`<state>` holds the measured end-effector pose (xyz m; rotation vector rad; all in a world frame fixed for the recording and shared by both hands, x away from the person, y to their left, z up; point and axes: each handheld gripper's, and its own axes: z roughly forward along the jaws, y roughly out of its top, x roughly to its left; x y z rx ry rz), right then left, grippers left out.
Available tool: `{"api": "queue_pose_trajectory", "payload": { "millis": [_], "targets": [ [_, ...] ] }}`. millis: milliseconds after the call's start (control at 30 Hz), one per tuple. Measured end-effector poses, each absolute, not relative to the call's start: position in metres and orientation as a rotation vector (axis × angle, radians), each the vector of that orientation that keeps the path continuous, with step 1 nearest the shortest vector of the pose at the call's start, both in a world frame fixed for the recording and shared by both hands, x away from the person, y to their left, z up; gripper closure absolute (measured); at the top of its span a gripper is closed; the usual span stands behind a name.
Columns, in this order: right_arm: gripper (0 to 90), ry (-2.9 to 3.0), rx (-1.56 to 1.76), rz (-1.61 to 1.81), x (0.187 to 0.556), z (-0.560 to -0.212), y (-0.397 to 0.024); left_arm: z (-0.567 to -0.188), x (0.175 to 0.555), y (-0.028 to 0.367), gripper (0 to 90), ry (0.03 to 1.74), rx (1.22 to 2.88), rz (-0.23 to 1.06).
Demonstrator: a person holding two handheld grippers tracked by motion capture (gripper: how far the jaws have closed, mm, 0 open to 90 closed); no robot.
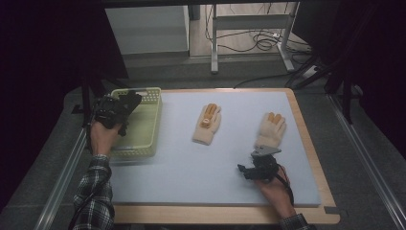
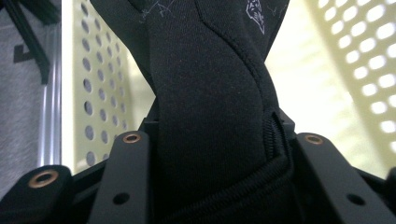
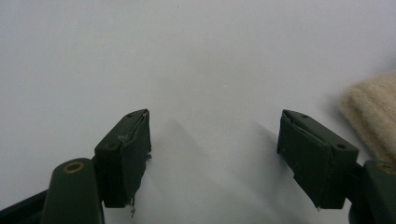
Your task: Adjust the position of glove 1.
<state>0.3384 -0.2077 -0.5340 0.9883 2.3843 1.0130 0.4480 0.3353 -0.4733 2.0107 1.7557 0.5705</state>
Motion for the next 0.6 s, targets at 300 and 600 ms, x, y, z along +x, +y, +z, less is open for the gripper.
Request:
{"api": "queue_pose_trajectory", "payload": {
  "millis": [300,600],
  "targets": [
    [25.5,2.384,0.99,1.013,0.338,-0.534,-0.208,-0.487,0.462,0.338,54.3,1.839,2.08,0.556],
    [25.6,2.385,0.988,1.014,0.338,-0.534,-0.208,-0.504,0.474,0.336,29.3,1.887,2.148,0.541]
  ]
}}
